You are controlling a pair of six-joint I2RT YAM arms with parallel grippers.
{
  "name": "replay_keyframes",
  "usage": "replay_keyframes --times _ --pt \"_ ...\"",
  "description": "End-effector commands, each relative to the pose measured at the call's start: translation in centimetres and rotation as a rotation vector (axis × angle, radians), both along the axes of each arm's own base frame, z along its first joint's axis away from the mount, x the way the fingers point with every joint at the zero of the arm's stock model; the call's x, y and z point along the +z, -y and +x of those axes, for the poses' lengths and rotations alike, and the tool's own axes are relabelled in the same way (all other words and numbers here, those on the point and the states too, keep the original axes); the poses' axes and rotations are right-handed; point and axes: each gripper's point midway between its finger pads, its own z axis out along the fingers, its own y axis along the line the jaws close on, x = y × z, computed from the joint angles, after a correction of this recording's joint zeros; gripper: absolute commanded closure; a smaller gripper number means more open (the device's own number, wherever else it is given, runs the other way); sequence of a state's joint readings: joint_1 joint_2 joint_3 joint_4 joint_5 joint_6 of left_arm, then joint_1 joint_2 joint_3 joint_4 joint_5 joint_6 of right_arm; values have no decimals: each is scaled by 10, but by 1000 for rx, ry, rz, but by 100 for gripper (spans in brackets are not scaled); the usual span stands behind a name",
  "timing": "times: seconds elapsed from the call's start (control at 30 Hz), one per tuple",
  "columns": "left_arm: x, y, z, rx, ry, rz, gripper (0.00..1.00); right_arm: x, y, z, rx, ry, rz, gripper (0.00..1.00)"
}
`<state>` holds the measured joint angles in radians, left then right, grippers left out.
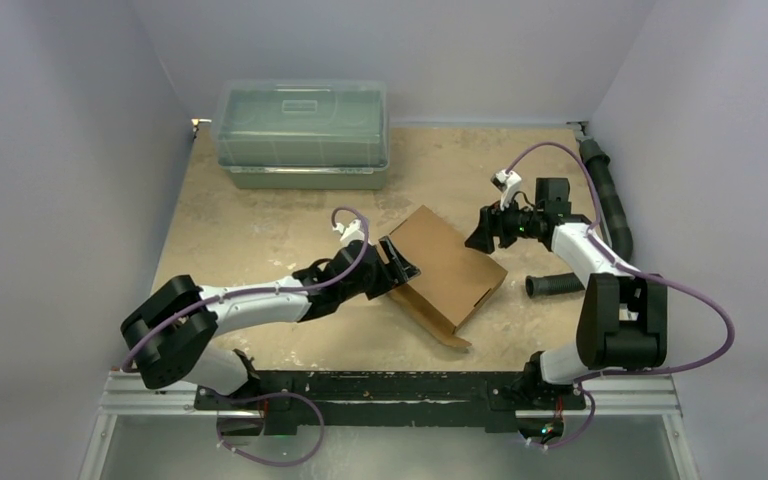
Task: Fold the paper box
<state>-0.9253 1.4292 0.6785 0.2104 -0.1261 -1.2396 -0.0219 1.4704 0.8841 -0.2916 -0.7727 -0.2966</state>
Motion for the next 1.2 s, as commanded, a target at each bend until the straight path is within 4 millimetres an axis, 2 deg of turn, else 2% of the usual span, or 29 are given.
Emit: replay_keyframes --times 0.0,0.07,0.3,0.47,0.57,0.77,0.97,1.1,1.17 --pt "5 -3 10 117 -49 16 33 15 2 7 13 53 -15 30" --pt "1 -2 12 133 -65 27 37 13 3 7 11 49 -17 30" --pt "-8 11 22 133 -81 51 42 10 4 6 6 37 -21 30" --pt "-11 13 33 147 -67 74 48 12 2 5 14 39 -13 30" --pt "-14 8 44 166 -66 81 52 16 3 4 17 49 -10 30" --pt "-11 -6 82 204 -39 85 58 23 5 4 13 79 -16 30" --pt "17 -1 105 166 67 104 58 39 15 3 9 153 -42 29" --pt "44 -5 104 100 177 140 57 57 22 -2 12 244 -78 25" --pt "65 -8 96 29 254 150 55 67 23 -7 29 296 -87 22"
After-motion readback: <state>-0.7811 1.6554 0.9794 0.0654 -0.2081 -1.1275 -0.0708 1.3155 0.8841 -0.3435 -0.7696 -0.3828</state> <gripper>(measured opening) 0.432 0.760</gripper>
